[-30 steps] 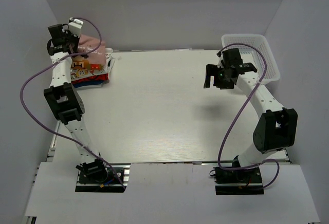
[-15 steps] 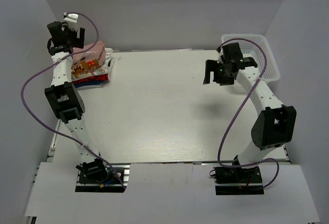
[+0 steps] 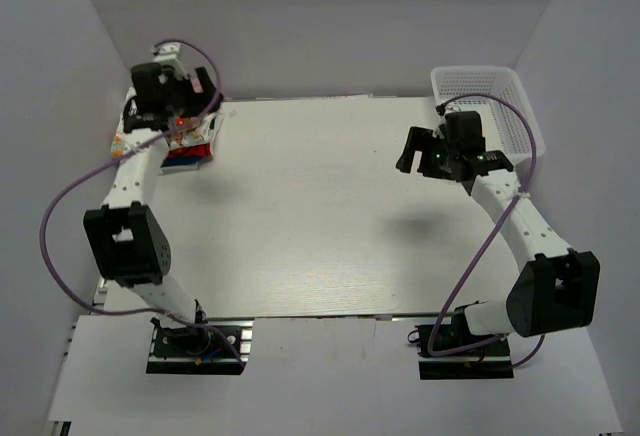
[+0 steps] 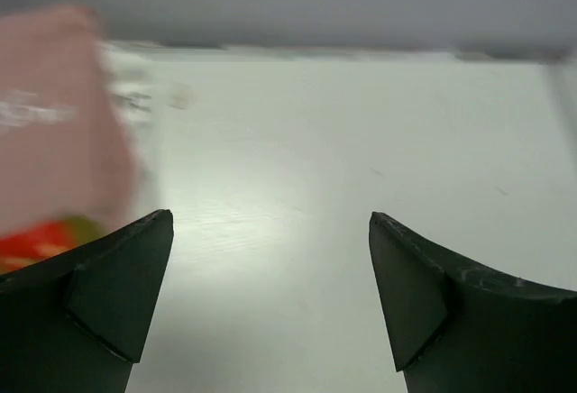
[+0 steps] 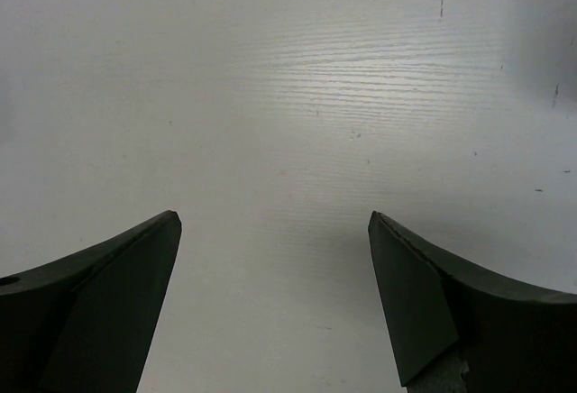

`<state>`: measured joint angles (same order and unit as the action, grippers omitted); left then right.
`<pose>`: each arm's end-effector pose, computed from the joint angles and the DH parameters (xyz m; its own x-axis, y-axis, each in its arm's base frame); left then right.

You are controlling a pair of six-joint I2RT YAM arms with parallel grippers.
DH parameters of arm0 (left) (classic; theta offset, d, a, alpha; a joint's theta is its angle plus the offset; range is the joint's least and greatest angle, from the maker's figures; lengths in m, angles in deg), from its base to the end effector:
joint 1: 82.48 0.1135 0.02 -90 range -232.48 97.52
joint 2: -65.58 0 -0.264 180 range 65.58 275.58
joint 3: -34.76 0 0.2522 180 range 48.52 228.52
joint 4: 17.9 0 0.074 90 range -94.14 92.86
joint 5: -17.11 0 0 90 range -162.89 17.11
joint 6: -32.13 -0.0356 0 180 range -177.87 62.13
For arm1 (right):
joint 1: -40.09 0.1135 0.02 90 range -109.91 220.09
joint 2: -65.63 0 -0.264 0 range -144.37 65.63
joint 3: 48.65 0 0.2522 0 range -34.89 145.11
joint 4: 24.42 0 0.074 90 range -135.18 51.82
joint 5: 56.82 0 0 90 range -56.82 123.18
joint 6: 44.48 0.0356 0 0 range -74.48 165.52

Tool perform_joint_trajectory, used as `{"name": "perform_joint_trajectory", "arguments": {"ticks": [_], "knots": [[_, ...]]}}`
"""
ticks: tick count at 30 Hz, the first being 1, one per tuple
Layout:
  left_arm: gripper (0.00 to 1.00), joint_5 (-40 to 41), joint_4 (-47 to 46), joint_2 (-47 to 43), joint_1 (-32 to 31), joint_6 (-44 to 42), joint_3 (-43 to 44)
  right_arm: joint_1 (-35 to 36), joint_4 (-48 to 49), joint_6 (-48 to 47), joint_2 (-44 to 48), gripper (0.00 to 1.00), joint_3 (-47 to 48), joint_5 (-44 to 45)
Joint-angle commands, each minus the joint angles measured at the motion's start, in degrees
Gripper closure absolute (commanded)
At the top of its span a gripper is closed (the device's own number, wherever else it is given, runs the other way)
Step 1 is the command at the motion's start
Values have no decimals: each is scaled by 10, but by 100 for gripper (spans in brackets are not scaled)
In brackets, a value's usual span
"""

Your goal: Fold and stack the t-shirts

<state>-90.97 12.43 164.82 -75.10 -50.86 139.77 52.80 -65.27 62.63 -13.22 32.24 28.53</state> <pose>0.4094 0.0419 0.3546 -0.4284 -0.1725 -0.8870 0.1063 0.9652 -0.2390 0.2982 0.0702 0.3129 -0.6670 0.1502 -0.7298 -0.0886 0.9565 0.2778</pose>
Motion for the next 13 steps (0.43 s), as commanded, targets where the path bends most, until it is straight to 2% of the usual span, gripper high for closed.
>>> {"name": "perform_joint_trajectory", "arguments": {"ticks": [1,2,5,9,13], "knots": [[1,-44,-37,-106,-80,78,-118,-3,65,30,39,10,-29,6],[1,-32,-31,-123,-110,71,-134,-3,71,30,45,10,-46,7],[1,34,28,-183,-146,63,-172,-3,92,42,83,10,-86,15],[1,66,33,-279,-160,80,-263,-4,105,53,121,10,-112,39],[1,78,33,-324,-160,86,-287,-2,131,48,157,10,-140,19]]}}
